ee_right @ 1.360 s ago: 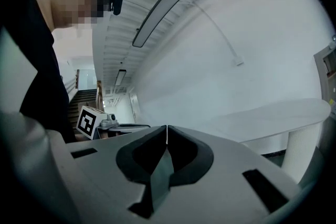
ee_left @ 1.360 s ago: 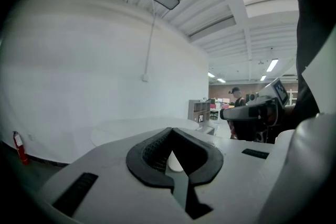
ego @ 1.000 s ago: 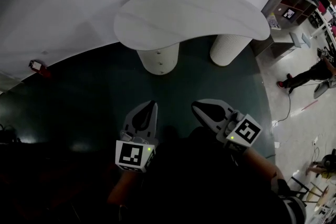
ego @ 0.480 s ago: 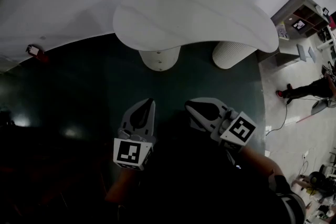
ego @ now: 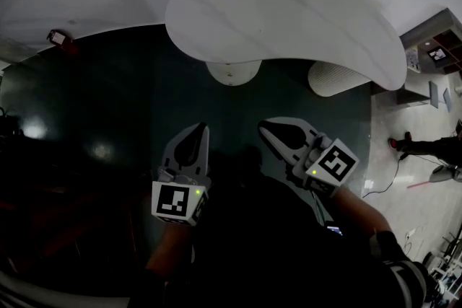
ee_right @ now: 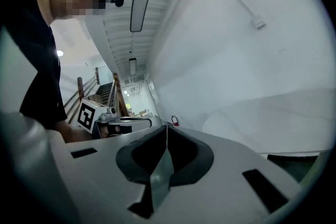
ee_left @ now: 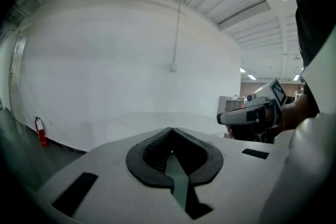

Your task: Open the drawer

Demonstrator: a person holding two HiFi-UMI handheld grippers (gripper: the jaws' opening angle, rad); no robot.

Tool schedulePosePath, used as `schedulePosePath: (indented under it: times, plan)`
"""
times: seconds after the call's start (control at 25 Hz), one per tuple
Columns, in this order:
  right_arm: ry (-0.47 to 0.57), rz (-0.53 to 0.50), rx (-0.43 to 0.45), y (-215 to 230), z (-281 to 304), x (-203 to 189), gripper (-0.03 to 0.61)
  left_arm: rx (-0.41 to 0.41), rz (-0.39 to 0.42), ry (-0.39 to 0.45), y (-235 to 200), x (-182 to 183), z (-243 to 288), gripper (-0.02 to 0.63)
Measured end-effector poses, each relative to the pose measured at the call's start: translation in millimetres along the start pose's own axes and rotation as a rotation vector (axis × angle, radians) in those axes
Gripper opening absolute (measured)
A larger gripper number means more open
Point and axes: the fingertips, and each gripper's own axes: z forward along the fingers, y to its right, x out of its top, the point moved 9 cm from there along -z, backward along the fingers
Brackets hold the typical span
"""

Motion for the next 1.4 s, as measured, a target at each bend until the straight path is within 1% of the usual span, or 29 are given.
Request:
schedulePosePath:
  times: [0.08, 0.16, 0.28, 0.44, 0.52, 0.6, 0.72, 0.88, 1.12, 1.16, 1.28, 1.32, 1.4]
  plan:
    - [-0.032, 0.012, 0.011, 9, 10, -7, 0.017, 0.009, -0.018, -0.009, -10, -7, 9, 0.012]
    - [-0.066, 0.019, 0.02, 18, 22, -12, 0.017, 0.002, -0.031, -0.021, -24, -13, 20, 0.012]
    - [-0.111, 0.009, 0.047, 27, 42, -22, 0.017, -0.007, -0.03, -0.029, -43, -22, 34, 0.012]
    - [-0.167, -0.002, 0.099, 34, 57, -32, 0.017, -0.015, -0.048, -0.041, -53, -35, 46, 0.011]
    - [-0.201, -0.017, 0.124, 41, 70, -38, 0.017, -0.027, -0.06, -0.045, -59, -46, 56, 0.012]
    - [-0.236, -0.021, 0.132, 51, 89, -50, 0.017, -0.037, -0.078, -0.049, -70, -65, 68, 0.011]
    - [-0.249, -0.016, 0.108, 65, 116, -67, 0.017, -0.04, -0.092, -0.044, -88, -86, 85, 0.012]
    - [-0.209, 0.003, 0.053, 80, 122, -91, 0.017, -0.019, -0.082, -0.022, -84, -106, 98, 0.012]
    - [-0.158, 0.069, -0.027, 97, 153, -136, 0.017, -0.003, -0.075, -0.004, -105, -138, 108, 0.012]
    - [-0.154, 0.078, -0.035, 100, 157, -144, 0.017, 0.0, -0.065, -0.003, -108, -145, 111, 0.012]
    - [-0.154, 0.093, -0.057, 114, 166, -170, 0.017, -0.005, 0.002, -0.023, -115, -171, 128, 0.012]
    - [-0.158, 0.09, -0.062, 119, 169, -178, 0.017, -0.006, 0.009, -0.024, -117, -181, 135, 0.012]
    - [-0.169, 0.072, -0.066, 127, 174, -195, 0.017, -0.009, -0.003, -0.014, -120, -199, 145, 0.012]
